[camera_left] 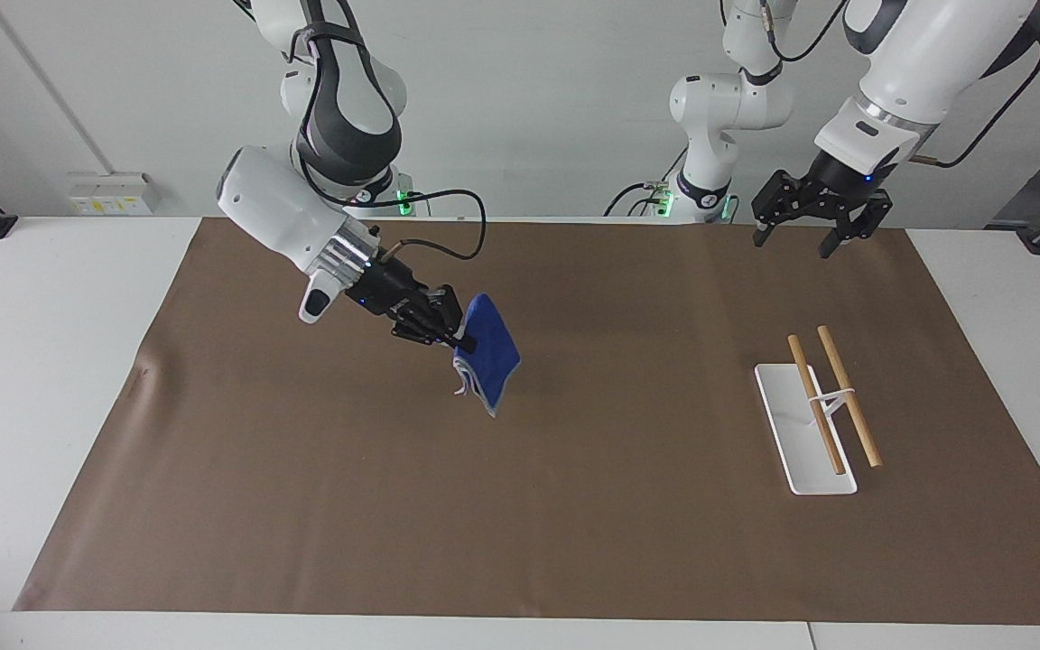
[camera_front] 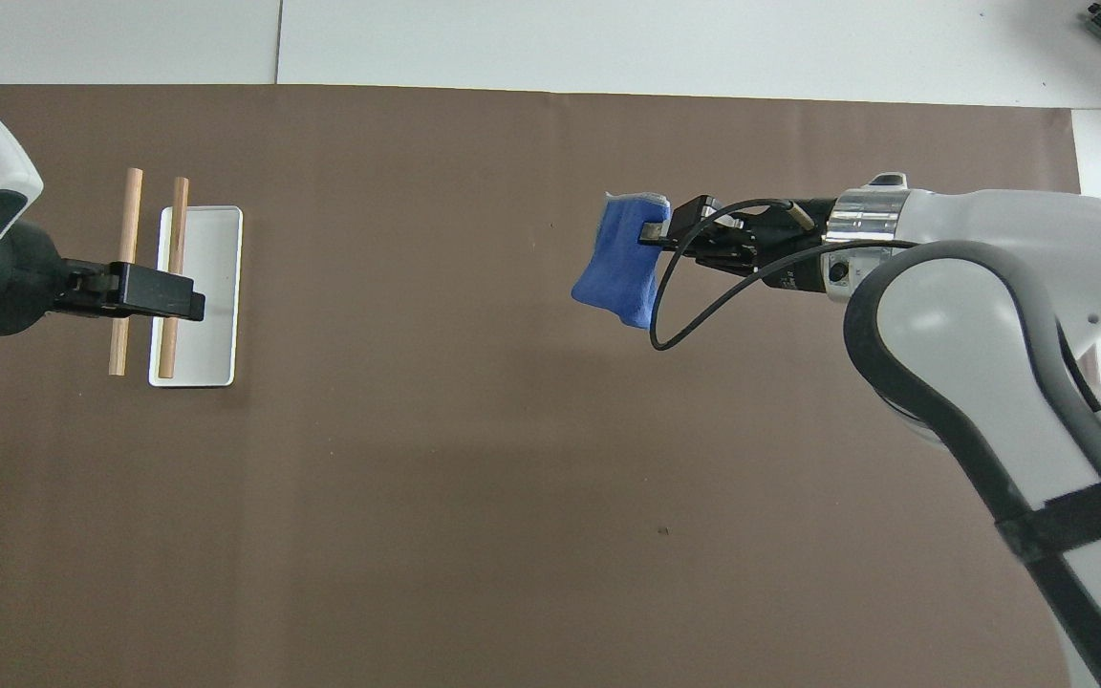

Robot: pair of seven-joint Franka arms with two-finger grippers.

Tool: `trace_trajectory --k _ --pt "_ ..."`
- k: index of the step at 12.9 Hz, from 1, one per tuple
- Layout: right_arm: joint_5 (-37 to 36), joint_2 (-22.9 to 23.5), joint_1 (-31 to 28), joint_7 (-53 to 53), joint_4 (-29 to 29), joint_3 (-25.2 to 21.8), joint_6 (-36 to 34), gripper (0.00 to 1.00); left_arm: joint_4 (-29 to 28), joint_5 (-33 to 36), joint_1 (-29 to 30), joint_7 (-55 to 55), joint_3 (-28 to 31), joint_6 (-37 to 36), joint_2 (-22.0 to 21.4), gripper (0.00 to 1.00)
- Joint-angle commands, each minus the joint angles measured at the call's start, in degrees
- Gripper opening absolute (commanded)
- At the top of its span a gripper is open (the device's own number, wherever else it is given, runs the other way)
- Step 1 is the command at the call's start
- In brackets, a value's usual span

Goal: Right arm passes towel to left arm to hang
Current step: 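Move the left gripper toward the towel held by the right gripper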

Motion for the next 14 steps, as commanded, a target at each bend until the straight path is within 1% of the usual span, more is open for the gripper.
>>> trace_trajectory --k 1,3,4,6,8,10,14 --pt "8.26 0.91 3.08 -0.95 0.87 1.47 5.77 0.00 -6.48 -7.05 -3.05 -12.04 0.37 8.74 -1.70 1.00" --pt "17.12 1.26 7.03 -0.86 1.05 1.47 10.18 0.00 -10.61 -13.37 -5.86 -23.56 0.37 16.81 -1.52 1.00" --pt "19.25 1.35 7.92 -0.86 1.05 1.47 10.37 0.00 -12.63 -15.93 -7.18 -27.79 0.37 20.60 -1.61 1.00" --pt "19.54 1.53 9.68 -0.86 0.96 1.47 10.37 0.00 -15.80 -21.11 -9.21 -35.53 0.37 27.02 -1.44 1.00" --pt "19.54 1.53 10.57 -0.95 0.96 1.47 10.38 0.00 -18.18 -26.56 -10.44 -40.03 0.37 31.95 -0.91 1.00" --pt "18.93 1.53 10.66 -1.38 0.96 1.56 9.76 0.00 -21.51 -30.17 -12.37 -41.97 0.37 37.57 -0.21 1.00" --pt "18.40 1.44 10.83 -2.00 0.96 1.47 9.58 0.00 -27.93 -41.94 -15.54 -44.34 0.28 50.49 -0.20 1.00"
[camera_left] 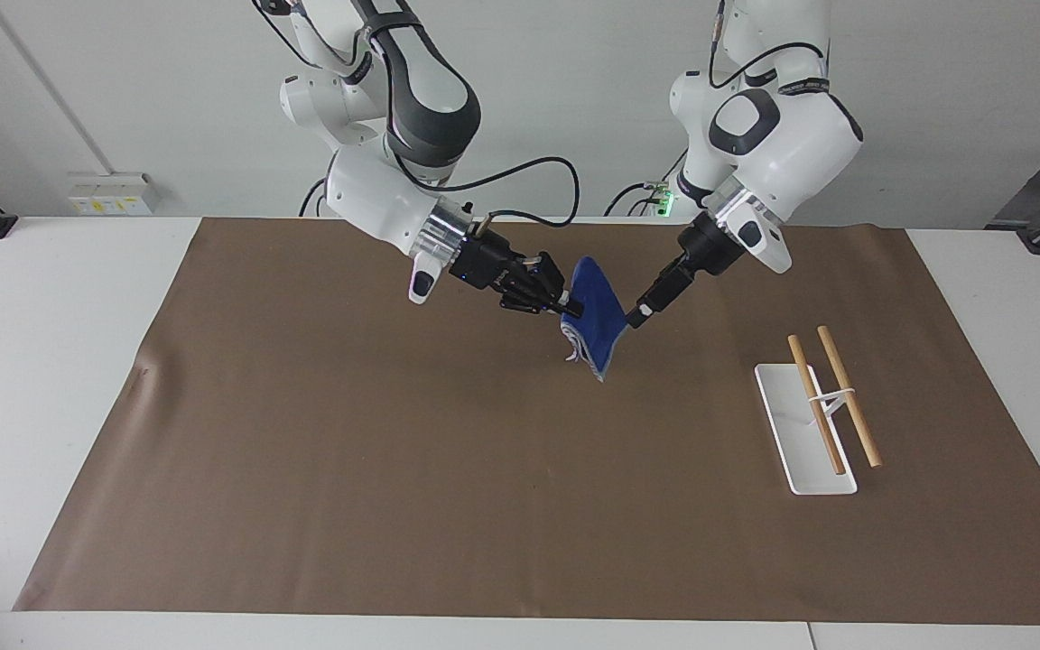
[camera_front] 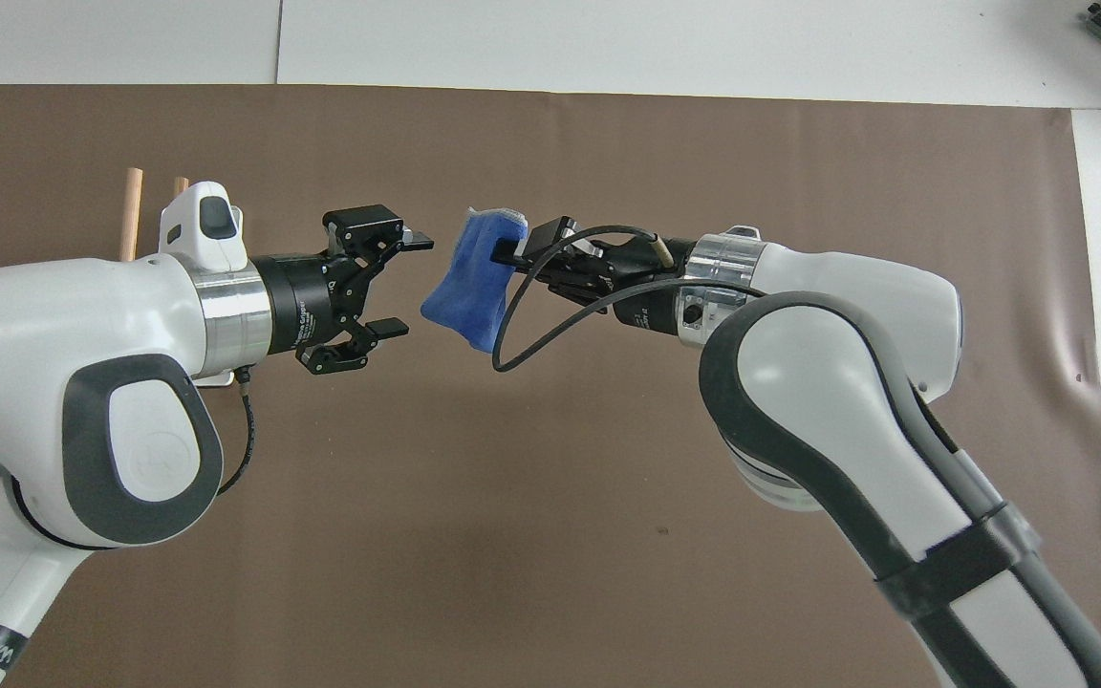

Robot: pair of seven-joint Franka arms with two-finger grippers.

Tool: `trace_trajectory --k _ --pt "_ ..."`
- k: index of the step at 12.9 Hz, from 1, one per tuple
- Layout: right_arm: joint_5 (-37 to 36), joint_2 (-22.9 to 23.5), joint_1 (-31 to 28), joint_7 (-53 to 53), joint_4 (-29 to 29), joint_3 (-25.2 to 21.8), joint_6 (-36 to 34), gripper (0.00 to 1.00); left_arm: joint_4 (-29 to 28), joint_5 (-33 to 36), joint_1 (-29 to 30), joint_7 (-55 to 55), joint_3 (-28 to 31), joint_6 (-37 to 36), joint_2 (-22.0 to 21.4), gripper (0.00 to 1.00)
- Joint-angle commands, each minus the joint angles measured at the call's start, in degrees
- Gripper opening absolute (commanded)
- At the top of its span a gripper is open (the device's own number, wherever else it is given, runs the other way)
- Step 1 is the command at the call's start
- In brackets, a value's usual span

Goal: Right arm passes towel to left arm to hang
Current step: 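Move the left gripper toward the towel held by the right gripper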

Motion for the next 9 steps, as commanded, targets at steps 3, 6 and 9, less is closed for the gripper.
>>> trace_trajectory --k 3,6,9 --pt "0.41 0.51 -0.24 -1.94 0.78 0.28 0.03 0.00 -5.19 -9.66 -4.46 -5.92 0.76 11.46 -1.17 0.73" --pt "0.41 0.51 -0.24 -1.85 0.69 0.28 0.03 0.00 -5.54 -14.07 -4.73 -5.92 0.76 13.41 -0.99 0.55" --pt "0.41 0.51 -0.24 -1.85 0.69 0.28 0.21 0.00 -5.46 -14.78 -5.17 -6.18 0.76 14.12 -0.90 0.00"
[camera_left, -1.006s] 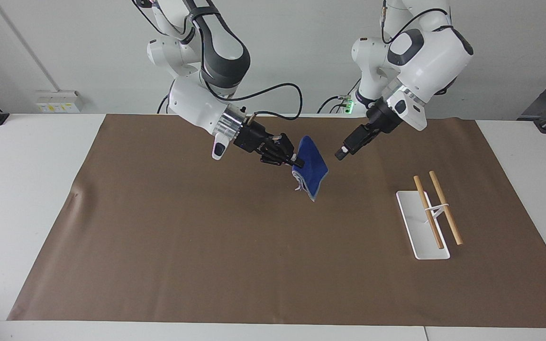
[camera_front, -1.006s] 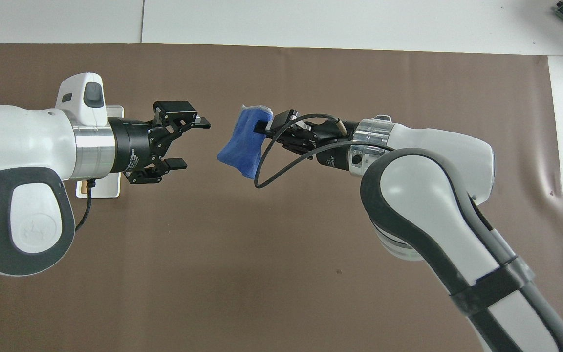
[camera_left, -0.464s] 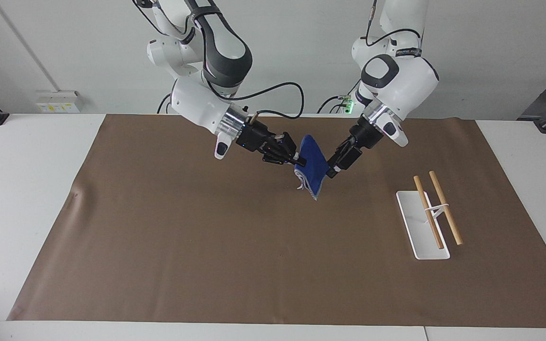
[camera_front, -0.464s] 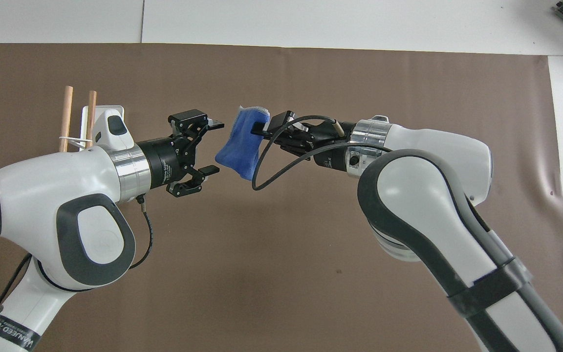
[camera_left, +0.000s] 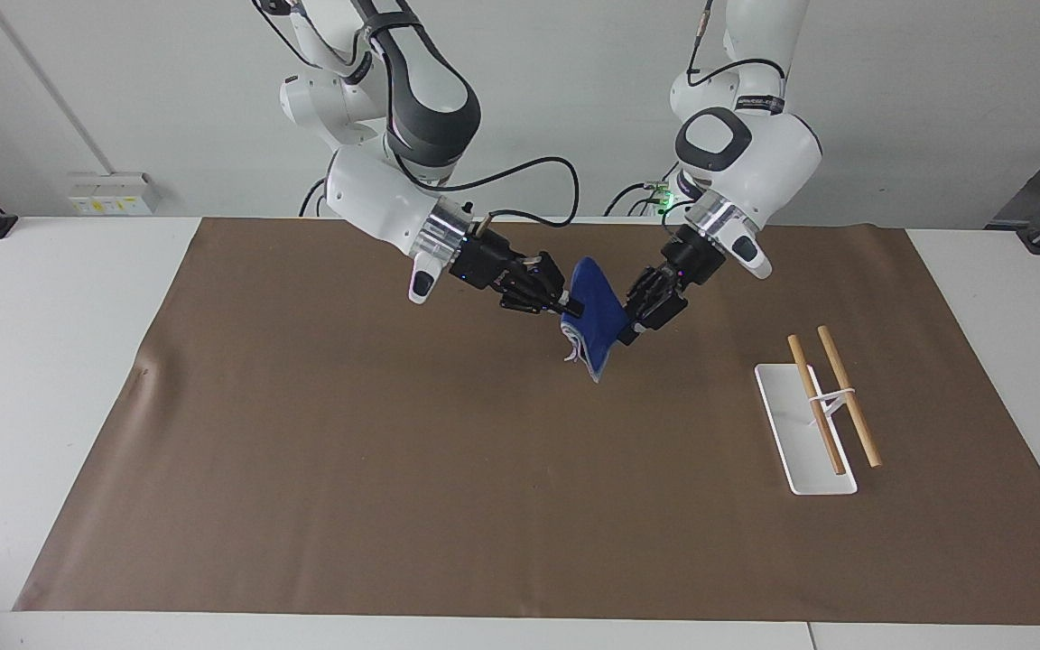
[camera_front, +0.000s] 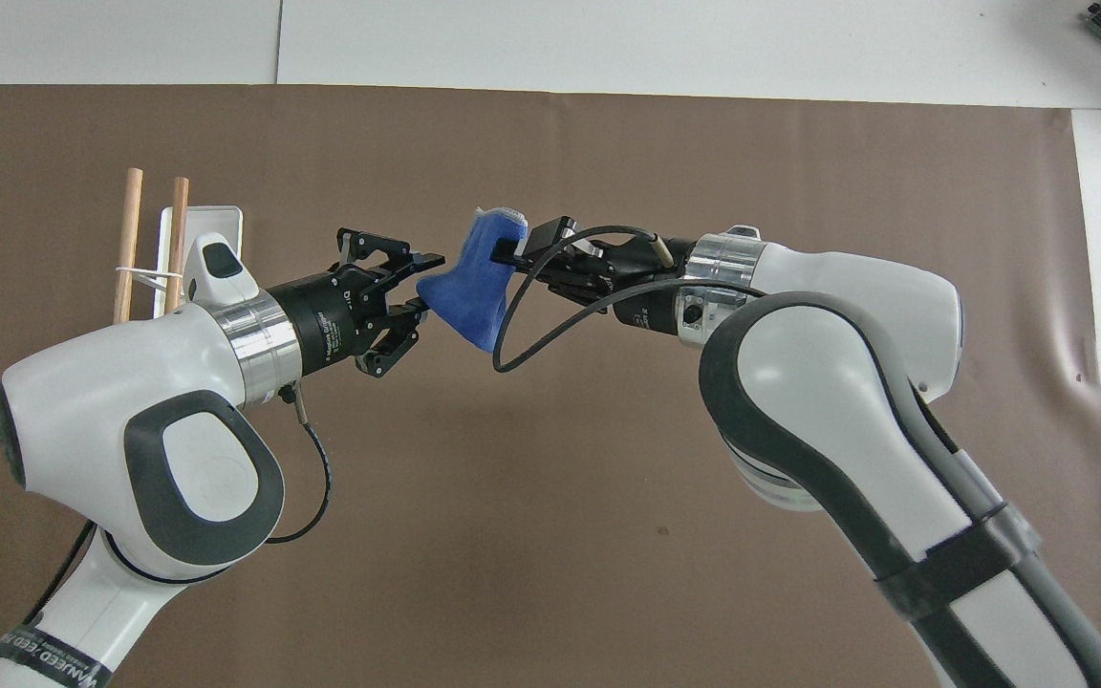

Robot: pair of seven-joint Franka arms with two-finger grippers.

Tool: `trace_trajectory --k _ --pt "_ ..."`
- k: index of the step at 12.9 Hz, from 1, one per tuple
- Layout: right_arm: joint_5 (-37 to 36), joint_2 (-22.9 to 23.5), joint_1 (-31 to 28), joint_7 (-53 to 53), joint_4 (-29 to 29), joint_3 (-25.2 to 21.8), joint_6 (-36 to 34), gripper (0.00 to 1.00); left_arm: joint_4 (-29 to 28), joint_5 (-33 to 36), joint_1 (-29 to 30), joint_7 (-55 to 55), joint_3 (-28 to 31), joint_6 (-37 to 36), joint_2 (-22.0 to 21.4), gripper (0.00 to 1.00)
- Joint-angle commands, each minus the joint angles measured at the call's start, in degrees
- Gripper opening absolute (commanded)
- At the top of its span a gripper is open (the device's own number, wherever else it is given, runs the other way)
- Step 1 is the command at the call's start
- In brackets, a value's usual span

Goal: Right arm passes towel to left arm to hang
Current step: 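Grasp the towel with the left gripper while the right gripper releases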

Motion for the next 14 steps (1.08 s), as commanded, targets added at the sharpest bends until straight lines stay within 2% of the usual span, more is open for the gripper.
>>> trace_trajectory --k 1,7,8,9,10,14 --pt "0.42 0.51 -0.24 -1.79 0.67 0.28 0.38 0.00 -1.24 -1.39 -1.46 -0.80 0.80 2.11 -0.88 0.00" --pt "0.42 0.51 -0.24 -1.44 0.59 0.19 1.00 0.00 -0.97 -1.39 -1.46 -0.18 0.89 5.80 -0.97 0.00" --pt "0.42 0.59 -0.33 -1.35 0.59 0.10 1.00 0.20 -1.06 -1.30 -1.37 -0.10 0.89 6.85 -0.97 0.00" --pt "0.33 0.51 -0.50 -1.35 0.41 -0.07 1.18 0.99 -1.06 -1.30 -1.28 0.16 0.97 7.12 -0.88 0.00" --pt "-1.24 0.42 -0.85 -1.52 0.32 -0.16 1.96 1.00 -1.06 -1.30 -1.02 0.25 0.98 7.82 -0.88 0.00" --pt "-23.52 0.68 -3.48 -0.30 0.41 -0.42 4.69 1.00 -1.24 -1.30 -1.11 0.34 0.89 15.46 0.17 0.00"
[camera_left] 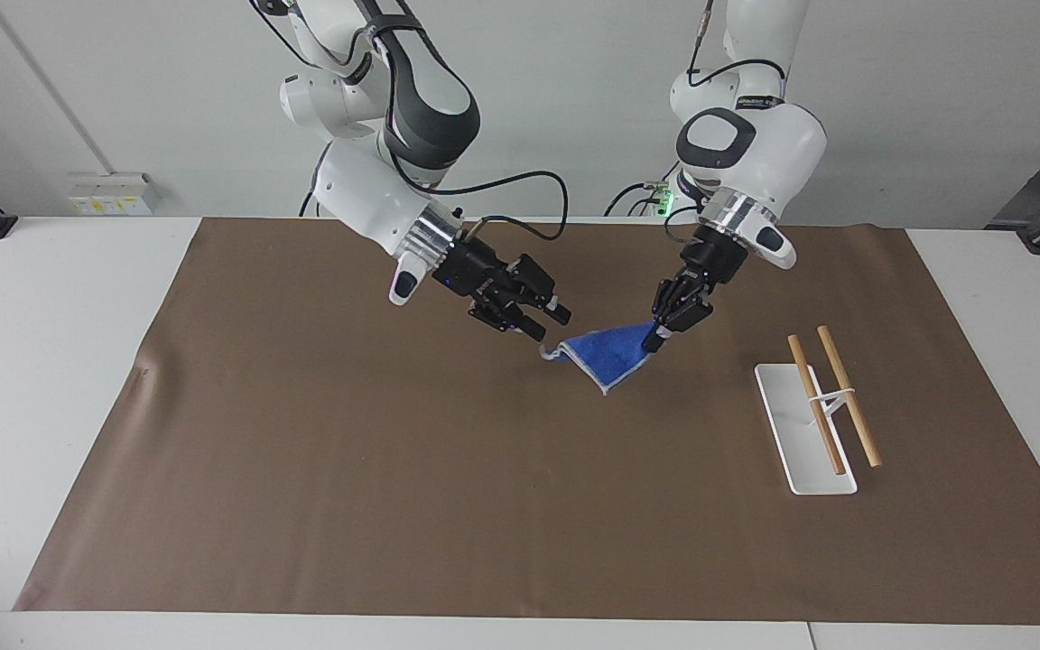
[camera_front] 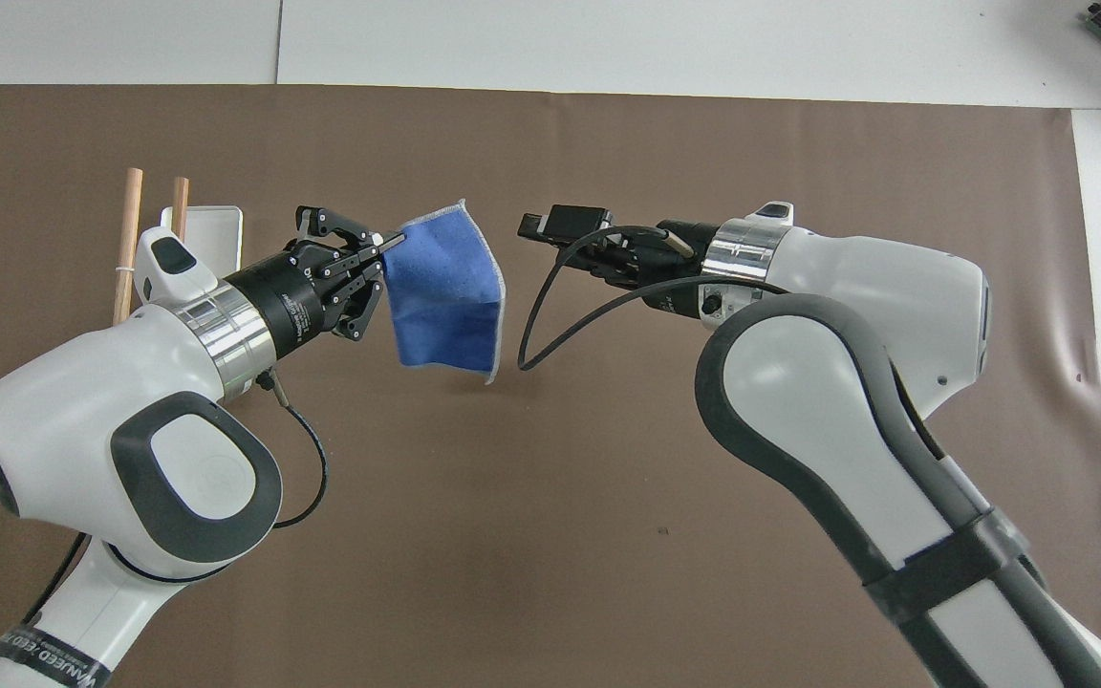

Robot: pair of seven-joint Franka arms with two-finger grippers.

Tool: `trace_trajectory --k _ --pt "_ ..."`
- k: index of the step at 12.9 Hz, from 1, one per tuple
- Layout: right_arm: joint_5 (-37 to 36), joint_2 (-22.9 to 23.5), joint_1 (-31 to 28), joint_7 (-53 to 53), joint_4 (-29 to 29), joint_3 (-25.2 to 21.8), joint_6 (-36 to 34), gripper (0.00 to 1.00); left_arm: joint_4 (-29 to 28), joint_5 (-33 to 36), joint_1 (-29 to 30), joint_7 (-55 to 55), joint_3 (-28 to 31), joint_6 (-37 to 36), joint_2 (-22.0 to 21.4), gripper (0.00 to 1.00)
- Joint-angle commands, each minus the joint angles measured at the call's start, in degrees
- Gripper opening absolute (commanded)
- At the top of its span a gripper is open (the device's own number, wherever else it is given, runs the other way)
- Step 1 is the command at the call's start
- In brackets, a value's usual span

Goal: Right arm passes towel to left arm to hang
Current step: 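Grasp the towel with the left gripper while the right gripper releases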

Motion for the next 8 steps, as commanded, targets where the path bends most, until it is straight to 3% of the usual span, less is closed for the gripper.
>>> trace_trajectory --k 1,6,8 --pt "-12.97 0.42 -2.64 0.94 0.42 0.20 0.86 1.00 -1.03 -1.25 -1.02 1.02 0.65 6.20 0.49 0.00" --pt "-49.61 -0.19 -7.82 16.30 0.68 -0.06 -4.21 1.00 -1.82 -1.34 4.33 5.15 0.65 10.96 1.28 0.00" --pt "-57.47 -1.24 -9.41 21.31 1.56 -0.06 -9.48 1.00 -3.05 -1.34 7.66 5.50 0.65 11.50 1.20 0.00"
